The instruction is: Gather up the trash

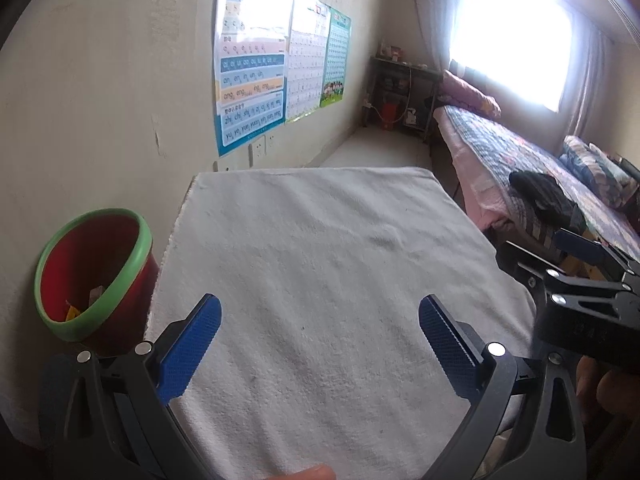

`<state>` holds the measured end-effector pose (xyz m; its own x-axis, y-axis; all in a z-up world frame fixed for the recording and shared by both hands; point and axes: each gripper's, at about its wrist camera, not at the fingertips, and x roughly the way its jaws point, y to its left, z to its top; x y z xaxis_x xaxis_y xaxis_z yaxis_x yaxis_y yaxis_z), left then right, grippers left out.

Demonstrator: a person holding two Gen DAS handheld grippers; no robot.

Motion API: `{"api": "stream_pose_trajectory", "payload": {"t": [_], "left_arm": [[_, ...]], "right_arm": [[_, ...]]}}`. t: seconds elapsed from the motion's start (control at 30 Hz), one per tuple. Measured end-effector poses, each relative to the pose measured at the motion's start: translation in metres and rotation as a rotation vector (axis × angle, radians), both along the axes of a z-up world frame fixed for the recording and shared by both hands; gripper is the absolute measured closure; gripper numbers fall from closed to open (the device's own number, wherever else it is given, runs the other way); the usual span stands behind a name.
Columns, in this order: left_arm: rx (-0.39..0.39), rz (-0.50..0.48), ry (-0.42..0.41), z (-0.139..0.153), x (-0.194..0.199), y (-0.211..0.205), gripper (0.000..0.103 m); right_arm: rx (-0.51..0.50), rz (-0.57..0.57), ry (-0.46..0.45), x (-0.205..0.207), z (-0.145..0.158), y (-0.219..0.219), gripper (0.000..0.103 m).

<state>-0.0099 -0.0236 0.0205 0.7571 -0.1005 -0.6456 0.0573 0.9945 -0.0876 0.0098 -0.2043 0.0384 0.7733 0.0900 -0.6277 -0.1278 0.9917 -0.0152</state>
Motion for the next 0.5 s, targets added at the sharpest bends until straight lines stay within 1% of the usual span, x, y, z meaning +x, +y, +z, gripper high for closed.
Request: {"api": "stream_pose_trajectory", "payload": {"t": [0.07,0.17,0.37,0.5], "left_arm": [[-0.01,0.0,-0.013,0.0016,-0.0031,0.0021,0.008],[-0.025,-0.012,-0.023,0.0022,-0.003,0.0031,0.008],[-0.021,-0.039,-0.026,-0.0014,0.0017,-0.0013,0.008],[-0.018,-0.042,-0.02,-0.0042,0.0036,-0.0021,0.008]], "right_arm": [[-0.009,0.003,-0.018,-0.0045,0.0039,0.0006,0.005],[-0.019,0.013,-0.018,-0.0081,0.0048,0.0015,0.005],[-0.05,0.006,-0.043,-0.0067,0.0007,0.0025,0.005],[-0.037,-0.013,-0.031,-0.003,-0.0028,-0.0003,0.005]]}}
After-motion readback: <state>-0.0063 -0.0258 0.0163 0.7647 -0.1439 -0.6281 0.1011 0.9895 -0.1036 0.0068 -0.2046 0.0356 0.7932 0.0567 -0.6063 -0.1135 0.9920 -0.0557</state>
